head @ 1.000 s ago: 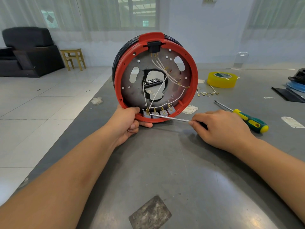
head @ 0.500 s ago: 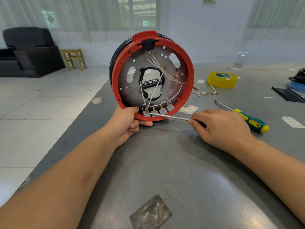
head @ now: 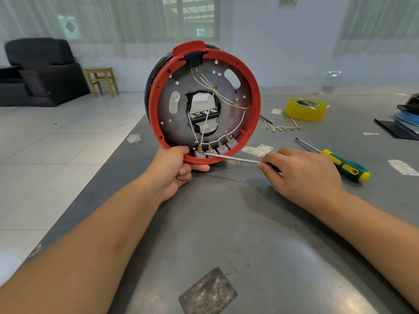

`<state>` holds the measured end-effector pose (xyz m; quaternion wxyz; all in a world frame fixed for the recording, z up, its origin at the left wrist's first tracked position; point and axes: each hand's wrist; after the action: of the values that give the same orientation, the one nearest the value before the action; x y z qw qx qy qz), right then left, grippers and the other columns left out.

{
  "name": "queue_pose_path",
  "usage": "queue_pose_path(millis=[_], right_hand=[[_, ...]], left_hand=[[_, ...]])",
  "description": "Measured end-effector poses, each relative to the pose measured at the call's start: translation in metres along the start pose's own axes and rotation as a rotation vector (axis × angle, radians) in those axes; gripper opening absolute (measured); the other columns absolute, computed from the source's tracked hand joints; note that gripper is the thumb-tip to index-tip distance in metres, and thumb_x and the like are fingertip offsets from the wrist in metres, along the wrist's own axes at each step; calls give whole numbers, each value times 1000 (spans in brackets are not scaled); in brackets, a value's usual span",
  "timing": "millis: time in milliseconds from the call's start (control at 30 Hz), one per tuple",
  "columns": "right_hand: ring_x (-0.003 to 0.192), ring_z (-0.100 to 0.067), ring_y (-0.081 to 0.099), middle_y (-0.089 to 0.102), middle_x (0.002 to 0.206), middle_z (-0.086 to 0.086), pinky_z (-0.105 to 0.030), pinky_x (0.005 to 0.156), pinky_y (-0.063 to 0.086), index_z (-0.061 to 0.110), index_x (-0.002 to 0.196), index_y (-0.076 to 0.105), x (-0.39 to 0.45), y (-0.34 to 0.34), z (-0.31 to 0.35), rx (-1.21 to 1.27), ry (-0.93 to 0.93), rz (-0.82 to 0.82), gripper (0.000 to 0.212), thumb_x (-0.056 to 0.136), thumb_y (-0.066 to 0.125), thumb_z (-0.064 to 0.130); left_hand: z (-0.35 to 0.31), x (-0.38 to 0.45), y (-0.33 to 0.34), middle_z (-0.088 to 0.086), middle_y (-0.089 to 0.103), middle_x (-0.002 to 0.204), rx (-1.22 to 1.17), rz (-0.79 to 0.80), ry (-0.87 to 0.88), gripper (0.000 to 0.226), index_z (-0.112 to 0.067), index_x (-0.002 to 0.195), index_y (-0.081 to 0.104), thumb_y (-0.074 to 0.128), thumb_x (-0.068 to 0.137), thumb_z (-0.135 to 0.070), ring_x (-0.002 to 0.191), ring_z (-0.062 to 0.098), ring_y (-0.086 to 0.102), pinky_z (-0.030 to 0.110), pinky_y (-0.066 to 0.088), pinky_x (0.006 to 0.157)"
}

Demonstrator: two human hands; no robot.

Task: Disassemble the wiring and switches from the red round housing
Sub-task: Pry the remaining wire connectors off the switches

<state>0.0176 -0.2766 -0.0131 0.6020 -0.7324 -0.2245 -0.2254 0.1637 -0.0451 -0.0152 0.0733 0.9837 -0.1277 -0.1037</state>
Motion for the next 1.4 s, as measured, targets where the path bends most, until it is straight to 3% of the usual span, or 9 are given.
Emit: queue_pose_path(millis=[433, 667, 800, 967, 1400], right_hand=[[71, -18, 66, 68, 84, 9, -26, 47, 46, 36, 98, 72, 1, -1, 1, -2, -19, -8, 36, 103, 41, 52], [66, -17, 62, 65, 75, 12, -23, 47, 43, 35, 91, 71, 2, -4, -6, 5, -9, 37, 41, 101, 36, 54], [72, -18, 64, 66, 82, 13, -27, 53, 50, 36, 97, 70, 3, -5, -5, -38, -7, 54, 46, 101, 30, 56], [69, -18, 64, 66, 82, 12, -25, 51, 48, 37, 99, 71, 5, -7, -3, -50, -20, 53, 51, 100, 24, 57], [67, -18, 64, 65, 81, 12, -26, 47, 48, 36, 97, 70, 1, -5, 4, -16, -8, 62, 40, 103, 35, 54]], left_hand=[[-1, 0, 0, 37, 73, 86, 0, -5, -13, 8, -6, 112, 41, 35, 110, -11, 28, 8, 28, 20, 27, 34], [1, 4, -2, 37, 73, 87, -6, -16, -22, 21, -3, 130, 39, 35, 112, -13, 28, 8, 32, 20, 28, 34], [2, 5, 0, 40, 72, 87, -13, -20, -4, 14, -10, 125, 37, 36, 112, -12, 27, 9, 33, 20, 25, 33], [2, 2, 1, 41, 71, 87, -13, -10, 12, 8, -11, 121, 36, 37, 113, -13, 26, 8, 31, 19, 24, 33], [0, -1, 0, 40, 72, 89, -21, 9, 3, 11, -10, 123, 38, 36, 113, -12, 28, 9, 31, 19, 25, 35]])
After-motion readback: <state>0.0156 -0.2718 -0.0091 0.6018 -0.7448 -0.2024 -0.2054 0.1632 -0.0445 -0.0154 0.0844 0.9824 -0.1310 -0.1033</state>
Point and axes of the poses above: each hand's wrist, its own x-axis towards the middle knuckle, its own y-axis out of the palm, z = x × y
